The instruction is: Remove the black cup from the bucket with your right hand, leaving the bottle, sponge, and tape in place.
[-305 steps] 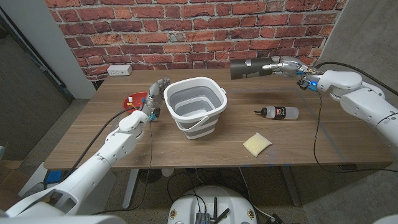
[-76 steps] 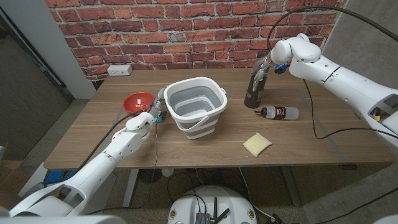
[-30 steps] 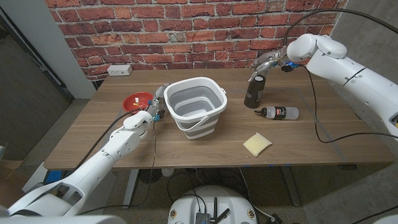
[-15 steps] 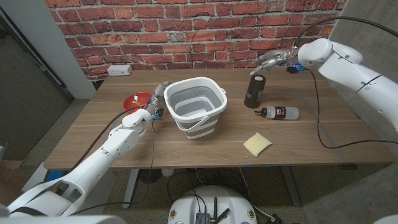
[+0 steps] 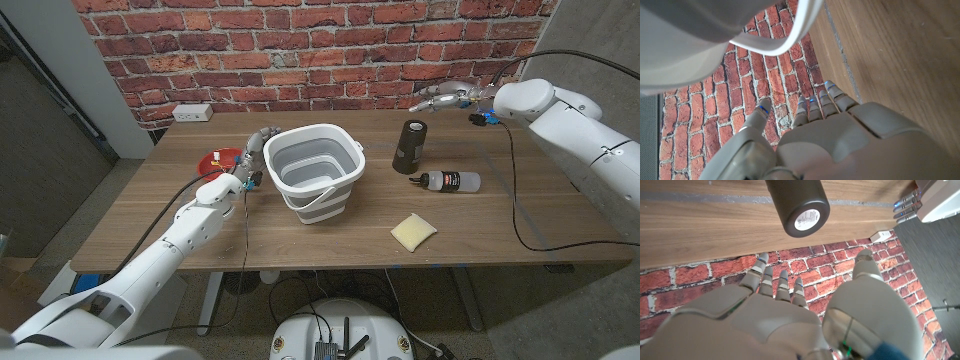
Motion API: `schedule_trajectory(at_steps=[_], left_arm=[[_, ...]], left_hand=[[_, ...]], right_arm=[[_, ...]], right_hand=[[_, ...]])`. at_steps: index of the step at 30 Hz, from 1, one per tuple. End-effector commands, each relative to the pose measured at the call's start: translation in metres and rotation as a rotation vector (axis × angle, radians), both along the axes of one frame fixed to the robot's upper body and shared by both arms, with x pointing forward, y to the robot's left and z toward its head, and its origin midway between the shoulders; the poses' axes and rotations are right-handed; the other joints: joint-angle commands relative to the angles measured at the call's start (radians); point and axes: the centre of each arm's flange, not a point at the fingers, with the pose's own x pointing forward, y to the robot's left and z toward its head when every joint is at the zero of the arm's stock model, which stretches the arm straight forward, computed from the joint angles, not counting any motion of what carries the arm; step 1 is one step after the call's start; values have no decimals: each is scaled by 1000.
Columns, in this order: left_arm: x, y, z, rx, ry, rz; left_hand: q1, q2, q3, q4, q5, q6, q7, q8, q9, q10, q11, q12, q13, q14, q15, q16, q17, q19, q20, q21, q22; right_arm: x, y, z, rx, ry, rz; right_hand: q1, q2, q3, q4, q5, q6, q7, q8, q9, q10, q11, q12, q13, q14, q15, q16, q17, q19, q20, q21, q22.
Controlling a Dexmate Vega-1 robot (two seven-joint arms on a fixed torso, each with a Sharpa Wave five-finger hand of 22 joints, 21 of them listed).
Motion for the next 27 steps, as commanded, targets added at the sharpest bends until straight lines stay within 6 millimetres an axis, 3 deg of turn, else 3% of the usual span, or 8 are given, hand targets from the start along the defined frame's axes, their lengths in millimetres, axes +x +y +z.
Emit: schedule_trajectory(at_steps=[1,12,16,27], left_arm=[[1,-7,5,-6,-22,6],[-1,-1,-2,-58,-52,37],[-1,2,-1,-46,-57,48],[0,2,2,-48,-50,46]], left_hand=[[2,56,8,-4,-1,6,2,6,5,6,0,1,3,-1,-1,-2,-1,5,-42,2,4],[2,54,9,-7,-2,1,2,4,5,1,-1,-1,3,-5,1,-3,0,0,-43,0,4],[3,54,9,-8,-2,1,2,4,5,1,-1,-1,3,-6,0,-3,-1,0,-43,0,4],[4,52,10,-11,-3,-1,-1,3,5,0,-2,-2,3,-7,-2,-3,-1,-1,-45,1,4]], right_arm=[[4,-28,-29,247,-23,67],[13,-35,-52,369,-16,93],[17,-37,-59,413,-26,103],[27,-41,-79,550,-55,147]], right_hand=[[-18,0,-8,5,4,-7,1,-4,0,-1,-6,-1,-5,-7,-7,-4,-3,-5,-3,3,1],[-71,3,-26,27,2,-4,-1,-6,-3,-3,-20,-1,-27,-17,-26,-2,-13,-19,-21,6,0],[-107,15,-36,43,1,-1,-3,-6,-5,8,-28,3,-44,-23,-66,-1,-21,-27,-49,8,0],[-148,17,-51,58,2,14,-7,-3,-7,30,-38,8,-65,-2,-71,10,-32,-2,-57,18,-1]])
